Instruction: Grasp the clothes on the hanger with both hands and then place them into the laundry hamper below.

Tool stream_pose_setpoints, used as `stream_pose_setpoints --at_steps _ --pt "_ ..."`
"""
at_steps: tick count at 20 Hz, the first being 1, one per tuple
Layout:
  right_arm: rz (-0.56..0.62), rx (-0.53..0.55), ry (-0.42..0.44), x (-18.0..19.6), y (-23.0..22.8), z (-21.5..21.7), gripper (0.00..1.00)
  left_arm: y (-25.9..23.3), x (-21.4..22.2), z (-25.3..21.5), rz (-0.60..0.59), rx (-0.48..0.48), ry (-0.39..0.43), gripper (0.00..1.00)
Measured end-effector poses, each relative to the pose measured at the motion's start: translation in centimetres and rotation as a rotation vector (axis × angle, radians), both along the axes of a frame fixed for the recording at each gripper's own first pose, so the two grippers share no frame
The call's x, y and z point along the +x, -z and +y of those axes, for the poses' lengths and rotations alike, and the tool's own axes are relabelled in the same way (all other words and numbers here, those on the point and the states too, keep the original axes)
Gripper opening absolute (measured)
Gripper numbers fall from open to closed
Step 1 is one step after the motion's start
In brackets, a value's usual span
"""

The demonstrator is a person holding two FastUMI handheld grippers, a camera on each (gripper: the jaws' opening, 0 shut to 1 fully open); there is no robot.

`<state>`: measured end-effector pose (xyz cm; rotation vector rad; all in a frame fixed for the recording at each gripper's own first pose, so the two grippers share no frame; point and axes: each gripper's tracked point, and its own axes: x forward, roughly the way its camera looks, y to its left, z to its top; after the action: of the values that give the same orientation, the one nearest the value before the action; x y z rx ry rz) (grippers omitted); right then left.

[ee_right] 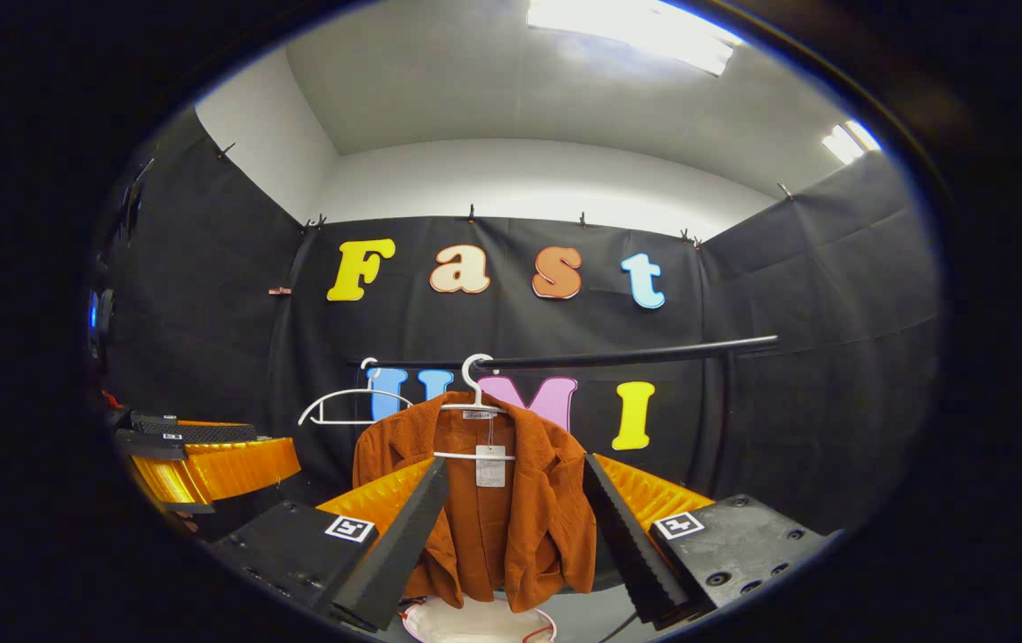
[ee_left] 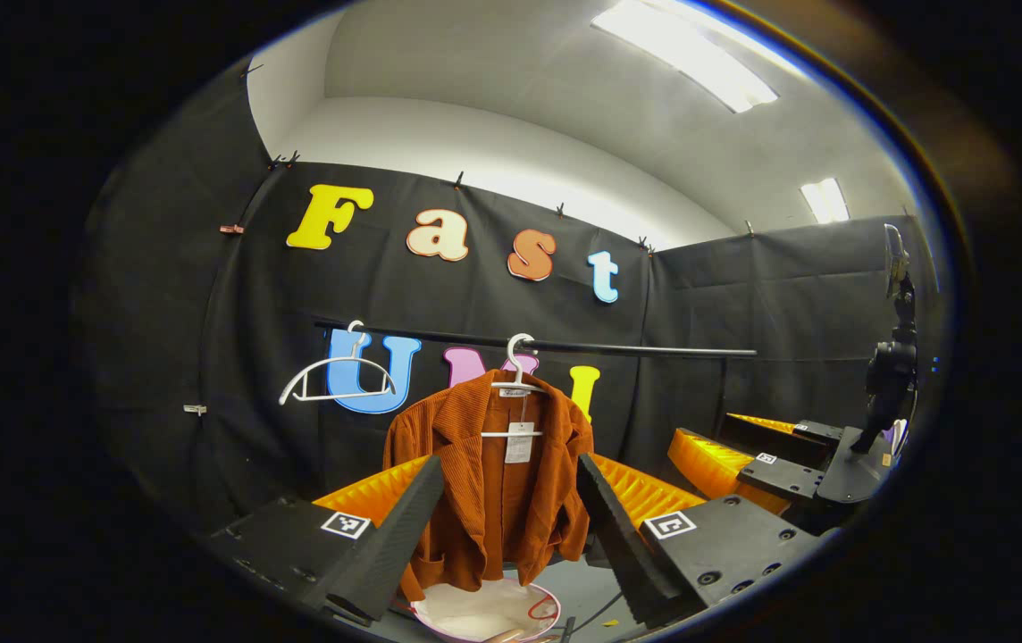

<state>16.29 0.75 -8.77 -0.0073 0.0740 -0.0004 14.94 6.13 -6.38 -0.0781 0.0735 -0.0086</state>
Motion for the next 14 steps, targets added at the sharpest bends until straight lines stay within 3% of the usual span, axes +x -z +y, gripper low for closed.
stream_pose_setpoints --at_steps 6,14 --pt "0.069 0.049 -0.078 10.2 5.7 -3.1 0.97 2.9 9.7 -0.3 0.037 0.027 -0.060 0.95" --pt "0.187 0.109 -0.152 15.4 13.2 -4.1 0.97 9.4 15.6 0.3 0.114 0.025 -0.166 0.96"
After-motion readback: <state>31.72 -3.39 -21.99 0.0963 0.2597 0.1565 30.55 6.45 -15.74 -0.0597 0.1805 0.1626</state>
